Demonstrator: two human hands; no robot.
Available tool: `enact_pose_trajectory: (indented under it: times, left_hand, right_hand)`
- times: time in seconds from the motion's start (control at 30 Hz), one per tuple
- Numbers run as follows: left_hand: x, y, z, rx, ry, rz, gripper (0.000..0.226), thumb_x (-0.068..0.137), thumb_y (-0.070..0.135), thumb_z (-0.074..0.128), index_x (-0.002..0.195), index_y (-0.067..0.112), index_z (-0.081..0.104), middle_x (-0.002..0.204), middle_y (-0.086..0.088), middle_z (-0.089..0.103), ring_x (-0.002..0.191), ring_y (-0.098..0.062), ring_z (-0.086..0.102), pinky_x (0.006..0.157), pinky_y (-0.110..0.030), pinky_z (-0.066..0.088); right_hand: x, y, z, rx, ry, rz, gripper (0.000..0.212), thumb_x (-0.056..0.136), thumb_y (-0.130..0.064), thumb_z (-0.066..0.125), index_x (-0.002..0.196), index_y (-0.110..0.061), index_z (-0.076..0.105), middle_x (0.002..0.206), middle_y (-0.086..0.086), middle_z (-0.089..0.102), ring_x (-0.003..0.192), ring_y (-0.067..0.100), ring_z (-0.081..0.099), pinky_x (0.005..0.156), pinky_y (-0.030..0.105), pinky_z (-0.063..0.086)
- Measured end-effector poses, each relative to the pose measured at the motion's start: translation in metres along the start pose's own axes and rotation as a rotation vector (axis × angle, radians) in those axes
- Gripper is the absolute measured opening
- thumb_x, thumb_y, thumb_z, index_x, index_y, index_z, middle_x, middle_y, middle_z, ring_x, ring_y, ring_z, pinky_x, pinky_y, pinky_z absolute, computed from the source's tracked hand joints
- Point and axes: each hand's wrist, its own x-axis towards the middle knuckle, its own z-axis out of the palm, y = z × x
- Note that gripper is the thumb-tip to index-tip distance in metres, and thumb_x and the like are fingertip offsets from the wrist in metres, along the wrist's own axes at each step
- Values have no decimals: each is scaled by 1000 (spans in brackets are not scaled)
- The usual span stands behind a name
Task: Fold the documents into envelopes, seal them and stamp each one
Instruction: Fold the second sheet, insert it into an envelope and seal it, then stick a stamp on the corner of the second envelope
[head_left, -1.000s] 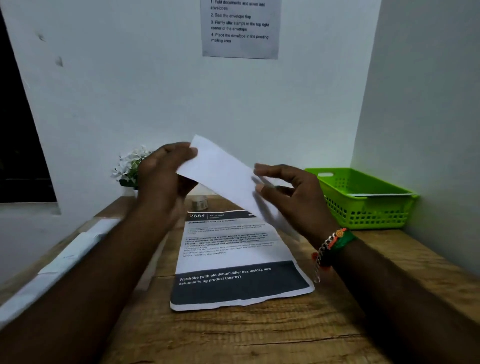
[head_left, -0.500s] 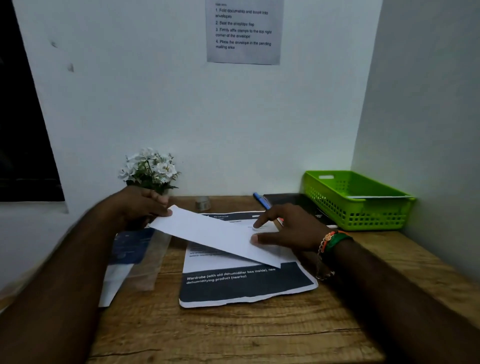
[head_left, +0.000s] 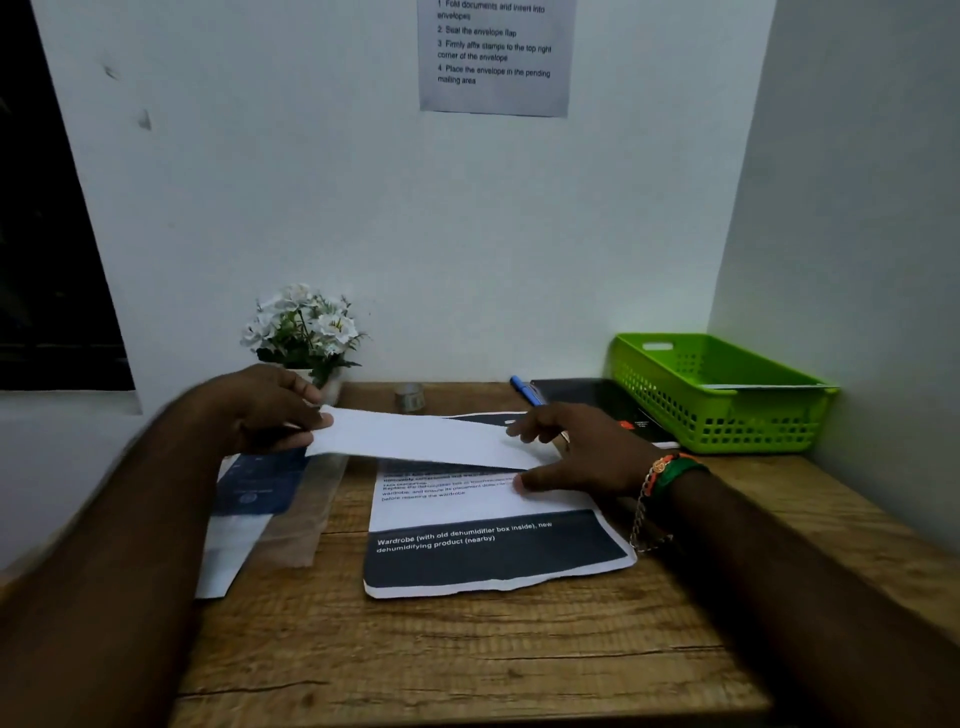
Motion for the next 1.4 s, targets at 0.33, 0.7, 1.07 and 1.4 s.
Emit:
enact_pose_trajectory:
  times: [0.33,0.7,1.07,1.4]
  left_hand:
    - [1,-3,23,692,464,296,32,62,28,91,81,24,66,90,-2,70,86,-26,66,80,-38,55]
    - [110,18,113,839,190,539,61,88,30,74,143,27,49,121,-12,62,113,-33,61,96,-40,50]
    - [30,25,115,64,-139,670,59,84,-13,68,128,24,58,108,-2,73,94,-23,69,73,-37,57]
    - [-48,8,128,-148,-394,781,75,82,-15,72,142,25,50,125,-11,70,118,-28,67,102,-40,54]
  right_hand:
    - [2,-4,3,-105,-78,35,33,78,-47,80,107,-34,74,114,-11,61,104,9,57,90,25,46]
    - [0,-7,2,-69,102,-80,24,81,-38,80,102,-27,75,83,-24,55,86,0,54,66,3,38]
    - [6,-9,1,93,413,-105,12,80,-24,77,91,-24,72,83,-16,64,75,2,61,67,8,40]
    - [1,-25,6,452,310,-200,46,73,-25,88,114,-26,68,102,-3,72,82,15,70,74,32,61]
